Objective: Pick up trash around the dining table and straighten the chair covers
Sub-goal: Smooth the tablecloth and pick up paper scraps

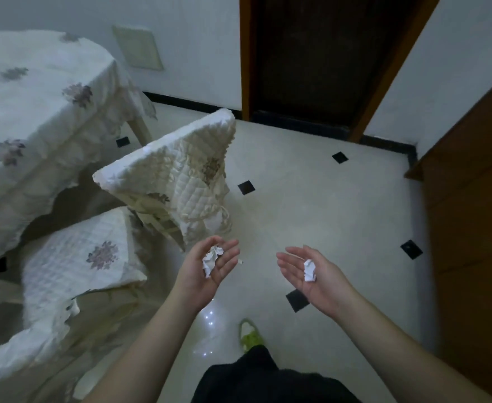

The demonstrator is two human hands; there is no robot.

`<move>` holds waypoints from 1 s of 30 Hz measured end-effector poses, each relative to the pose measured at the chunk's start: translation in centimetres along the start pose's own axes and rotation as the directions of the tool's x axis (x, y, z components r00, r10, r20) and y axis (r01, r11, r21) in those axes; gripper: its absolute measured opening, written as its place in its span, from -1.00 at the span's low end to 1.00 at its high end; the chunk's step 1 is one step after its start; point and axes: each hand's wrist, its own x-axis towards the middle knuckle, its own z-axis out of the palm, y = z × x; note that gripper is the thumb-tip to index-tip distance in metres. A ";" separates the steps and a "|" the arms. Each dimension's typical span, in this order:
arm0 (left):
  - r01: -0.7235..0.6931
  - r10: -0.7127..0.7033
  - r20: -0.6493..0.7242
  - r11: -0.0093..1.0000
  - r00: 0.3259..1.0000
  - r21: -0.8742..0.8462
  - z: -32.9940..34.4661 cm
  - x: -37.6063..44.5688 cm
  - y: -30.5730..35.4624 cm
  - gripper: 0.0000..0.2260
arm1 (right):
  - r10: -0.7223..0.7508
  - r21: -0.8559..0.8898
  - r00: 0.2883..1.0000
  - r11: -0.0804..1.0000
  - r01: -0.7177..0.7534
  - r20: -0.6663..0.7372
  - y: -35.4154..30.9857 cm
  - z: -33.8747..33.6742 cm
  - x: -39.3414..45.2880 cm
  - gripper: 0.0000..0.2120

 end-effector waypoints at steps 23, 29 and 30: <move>-0.303 0.184 -0.432 0.926 0.883 -0.225 0.7 9.4 3.4 -0.82 | 0.401 -0.423 0.914 0.839 -0.342 0.058 -7.7 8.8 22.1 -0.75; -0.443 0.312 -0.521 0.885 0.795 -0.147 -0.1 11.7 2.7 -0.83 | 0.458 -0.534 0.881 0.778 -0.332 0.119 -7.8 9.9 27.8 -0.60; -0.438 0.312 -0.515 0.888 0.798 -0.142 -0.4 12.1 2.5 -0.83 | 0.461 -0.550 0.879 0.768 -0.328 0.119 -7.5 10.0 28.7 -0.59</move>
